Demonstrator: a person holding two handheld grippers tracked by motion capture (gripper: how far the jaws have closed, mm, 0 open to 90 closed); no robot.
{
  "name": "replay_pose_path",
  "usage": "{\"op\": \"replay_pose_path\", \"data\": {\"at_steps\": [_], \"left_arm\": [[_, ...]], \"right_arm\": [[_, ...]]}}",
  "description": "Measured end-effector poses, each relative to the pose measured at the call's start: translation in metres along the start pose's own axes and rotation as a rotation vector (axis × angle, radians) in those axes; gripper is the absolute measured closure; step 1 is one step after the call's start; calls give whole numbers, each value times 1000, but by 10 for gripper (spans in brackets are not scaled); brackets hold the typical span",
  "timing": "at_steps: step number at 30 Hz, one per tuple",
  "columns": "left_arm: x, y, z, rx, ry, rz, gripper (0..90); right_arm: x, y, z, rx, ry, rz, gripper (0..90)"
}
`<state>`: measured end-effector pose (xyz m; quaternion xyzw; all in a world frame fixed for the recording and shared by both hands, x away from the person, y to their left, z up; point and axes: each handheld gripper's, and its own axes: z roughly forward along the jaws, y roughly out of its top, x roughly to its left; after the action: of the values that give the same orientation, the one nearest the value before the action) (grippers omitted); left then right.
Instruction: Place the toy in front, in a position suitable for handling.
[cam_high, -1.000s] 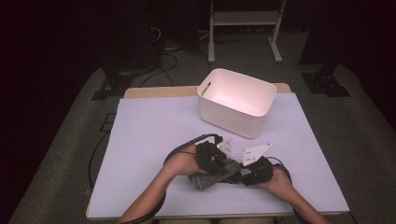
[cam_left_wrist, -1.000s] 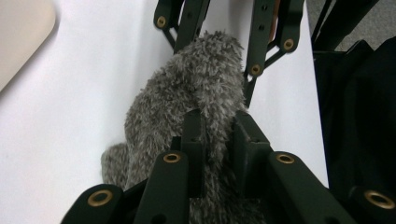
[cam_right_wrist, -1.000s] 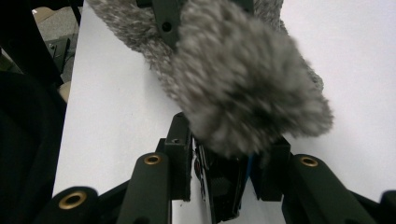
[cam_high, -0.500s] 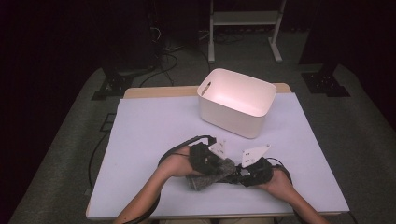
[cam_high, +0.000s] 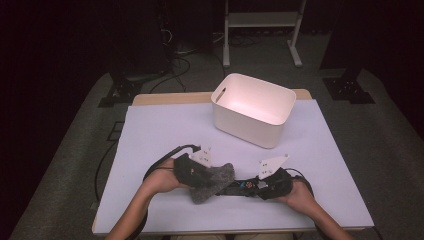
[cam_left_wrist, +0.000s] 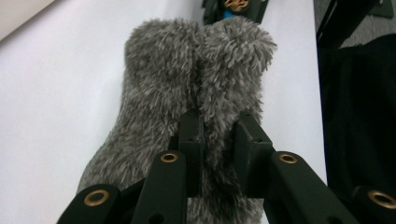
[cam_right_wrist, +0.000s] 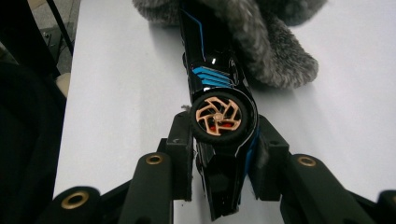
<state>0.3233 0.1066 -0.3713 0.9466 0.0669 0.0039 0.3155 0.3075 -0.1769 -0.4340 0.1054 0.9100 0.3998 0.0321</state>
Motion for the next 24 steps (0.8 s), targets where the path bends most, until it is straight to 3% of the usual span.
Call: {"op": "replay_pose_path", "data": {"at_steps": [5,15,24], "left_arm": [[5,-14,1,-41,-18,-54,742],[9,-13,8,-80,-38,-75,733],[11,-19,6,-101,-41,-92,737]], "right_arm": [[-2,2,-1,15,9,-6,644],[-4,27,12,72,21,-35,571],[-4,38,13,118,16,-66,601]]}}
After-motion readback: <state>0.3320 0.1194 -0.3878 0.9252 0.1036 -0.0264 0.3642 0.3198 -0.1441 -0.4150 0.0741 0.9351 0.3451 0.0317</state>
